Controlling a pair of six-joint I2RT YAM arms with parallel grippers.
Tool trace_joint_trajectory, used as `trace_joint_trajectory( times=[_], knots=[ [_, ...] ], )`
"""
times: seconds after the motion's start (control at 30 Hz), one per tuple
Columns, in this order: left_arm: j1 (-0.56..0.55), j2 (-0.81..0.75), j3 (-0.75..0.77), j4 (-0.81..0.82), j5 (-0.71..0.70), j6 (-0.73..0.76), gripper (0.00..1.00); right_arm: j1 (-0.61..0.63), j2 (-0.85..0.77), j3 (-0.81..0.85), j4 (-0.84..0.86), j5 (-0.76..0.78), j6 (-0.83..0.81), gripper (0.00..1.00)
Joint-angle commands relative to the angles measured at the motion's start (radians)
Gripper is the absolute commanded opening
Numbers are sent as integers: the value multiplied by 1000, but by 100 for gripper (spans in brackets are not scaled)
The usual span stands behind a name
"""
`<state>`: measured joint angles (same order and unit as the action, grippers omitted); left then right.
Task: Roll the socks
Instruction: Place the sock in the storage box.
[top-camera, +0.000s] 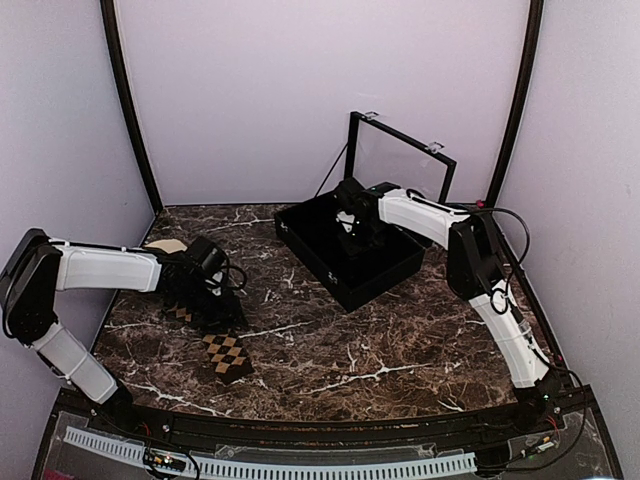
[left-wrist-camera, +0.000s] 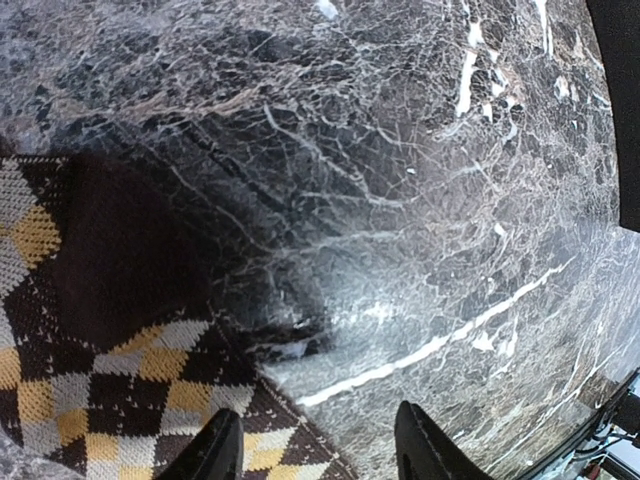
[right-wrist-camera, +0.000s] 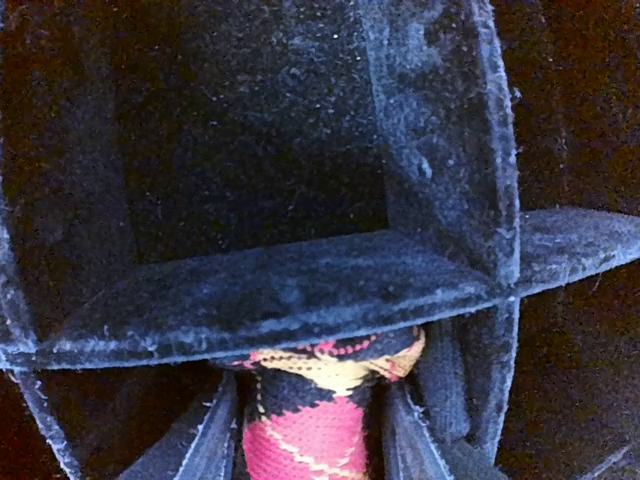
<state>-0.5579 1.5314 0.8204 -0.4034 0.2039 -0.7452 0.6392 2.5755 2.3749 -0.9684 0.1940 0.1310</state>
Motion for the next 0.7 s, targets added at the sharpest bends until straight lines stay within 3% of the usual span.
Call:
trace_joint_trajectory(
  times=[0.0, 0.67],
  knots=[
    [6, -57, -4, -38, -5, -8, 55, -1, -46, -6, 19, -21, 43, 46],
    [7, -109, -65, -5, 9, -39, 55, 1, -174, -20, 33, -9, 80, 48]
  ],
)
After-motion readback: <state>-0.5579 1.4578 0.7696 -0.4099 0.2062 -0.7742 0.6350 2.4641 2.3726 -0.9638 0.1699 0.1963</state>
